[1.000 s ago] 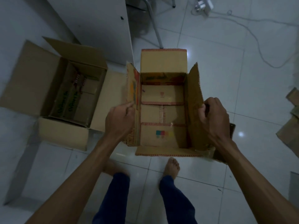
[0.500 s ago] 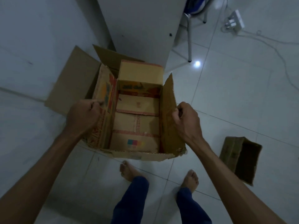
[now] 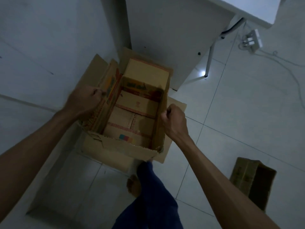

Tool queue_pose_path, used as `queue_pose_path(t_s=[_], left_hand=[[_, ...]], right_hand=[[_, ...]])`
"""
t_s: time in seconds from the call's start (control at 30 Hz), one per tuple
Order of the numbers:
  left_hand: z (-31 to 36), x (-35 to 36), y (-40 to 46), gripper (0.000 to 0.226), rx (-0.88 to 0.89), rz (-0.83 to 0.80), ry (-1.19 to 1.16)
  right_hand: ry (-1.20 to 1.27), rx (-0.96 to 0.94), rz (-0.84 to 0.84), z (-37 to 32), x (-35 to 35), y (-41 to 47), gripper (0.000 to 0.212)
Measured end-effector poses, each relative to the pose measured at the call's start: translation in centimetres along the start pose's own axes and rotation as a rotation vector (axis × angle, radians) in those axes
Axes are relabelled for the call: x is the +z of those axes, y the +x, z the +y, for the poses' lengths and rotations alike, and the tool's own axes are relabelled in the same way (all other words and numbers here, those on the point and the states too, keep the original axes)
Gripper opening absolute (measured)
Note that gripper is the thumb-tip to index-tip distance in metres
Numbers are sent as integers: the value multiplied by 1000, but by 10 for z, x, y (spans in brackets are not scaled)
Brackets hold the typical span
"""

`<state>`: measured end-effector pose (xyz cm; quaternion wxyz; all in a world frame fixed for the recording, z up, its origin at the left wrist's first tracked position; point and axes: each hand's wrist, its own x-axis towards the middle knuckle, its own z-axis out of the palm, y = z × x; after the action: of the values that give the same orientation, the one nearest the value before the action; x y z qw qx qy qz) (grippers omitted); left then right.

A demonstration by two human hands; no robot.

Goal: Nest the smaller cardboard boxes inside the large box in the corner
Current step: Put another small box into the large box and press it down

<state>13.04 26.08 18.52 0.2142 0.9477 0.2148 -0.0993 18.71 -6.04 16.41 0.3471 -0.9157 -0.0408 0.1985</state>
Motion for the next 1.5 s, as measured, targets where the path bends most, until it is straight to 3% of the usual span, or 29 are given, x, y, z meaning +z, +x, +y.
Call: queue_pose_path(t_s=[0.27, 0.47, 0.57, 0.7, 0.9, 1.0, 1.23, 1.5], left_hand=[[-4, 11, 50, 39, -7, -121, -37], [-7, 0, 70, 58, -84, -136, -28], [-15, -9, 85, 48, -87, -115, -45], [-19, -22, 102, 57, -40, -111, -8], [-22, -10, 115, 47, -34, -142, -62], [-23, 0, 116, 43, -54, -130, -123], [-12, 19, 109, 59, -34, -160, -66], [5, 29, 106, 34, -24, -162, -17]], right_hand=[[45, 156, -155, 1, 18, 38, 20], [79, 150, -293, -9, 27, 47, 17], [173, 170, -286, -15, 29, 54, 26], [192, 173, -278, -20, 35, 64, 23], [55, 186, -269, -12, 44, 74, 11], [-30, 217, -248, -3, 44, 75, 15], [-74, 229, -165, 19, 28, 71, 14], [-42, 201, -102, 15, 34, 75, 18]])
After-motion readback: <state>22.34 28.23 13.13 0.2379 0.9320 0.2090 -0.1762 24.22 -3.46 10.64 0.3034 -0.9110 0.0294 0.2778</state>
